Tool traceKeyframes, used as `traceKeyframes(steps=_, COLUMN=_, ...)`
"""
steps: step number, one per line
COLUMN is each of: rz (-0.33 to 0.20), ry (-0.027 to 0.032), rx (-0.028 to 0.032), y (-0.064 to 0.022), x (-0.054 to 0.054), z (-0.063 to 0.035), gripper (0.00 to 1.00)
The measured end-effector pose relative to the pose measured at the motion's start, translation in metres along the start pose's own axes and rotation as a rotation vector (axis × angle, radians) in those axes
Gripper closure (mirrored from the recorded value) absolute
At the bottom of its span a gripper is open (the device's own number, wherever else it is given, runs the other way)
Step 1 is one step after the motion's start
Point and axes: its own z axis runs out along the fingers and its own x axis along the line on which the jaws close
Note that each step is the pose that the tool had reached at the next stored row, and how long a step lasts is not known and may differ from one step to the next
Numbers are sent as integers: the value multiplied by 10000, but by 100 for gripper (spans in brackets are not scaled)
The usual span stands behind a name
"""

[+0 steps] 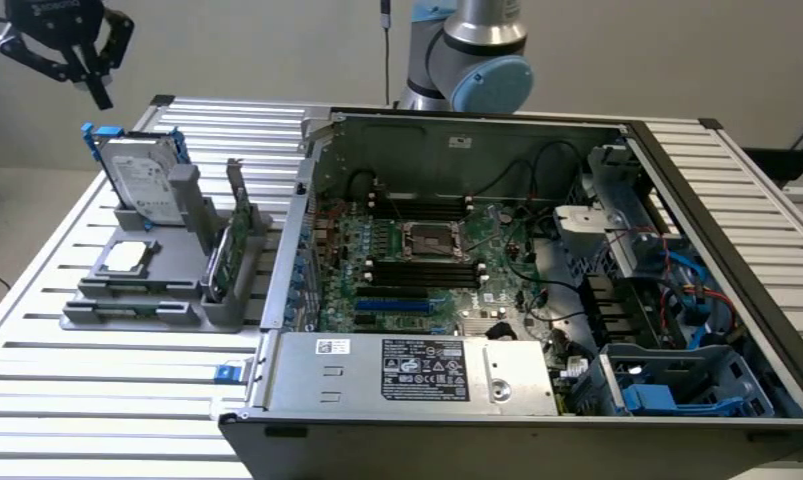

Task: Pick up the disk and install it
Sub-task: 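Pick up the disk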

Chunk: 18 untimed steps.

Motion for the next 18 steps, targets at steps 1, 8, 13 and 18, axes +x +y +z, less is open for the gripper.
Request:
traceKeyframes(steps=1, rz=-170, ry=1, rx=-3, y=0, x=0, z=0, gripper=89)
traceKeyframes(steps=8, rz=-1419, ry=5, rx=-20, y=0, x=0, z=0, gripper=89)
traceKeyframes(steps=13, rz=-2334, ry=3, rx=-27, y=0, x=0, z=0, gripper=89)
traceKeyframes(steps=18, rz=-3233, ry=-2, rx=-31, y=0, x=0, z=1, gripper=89)
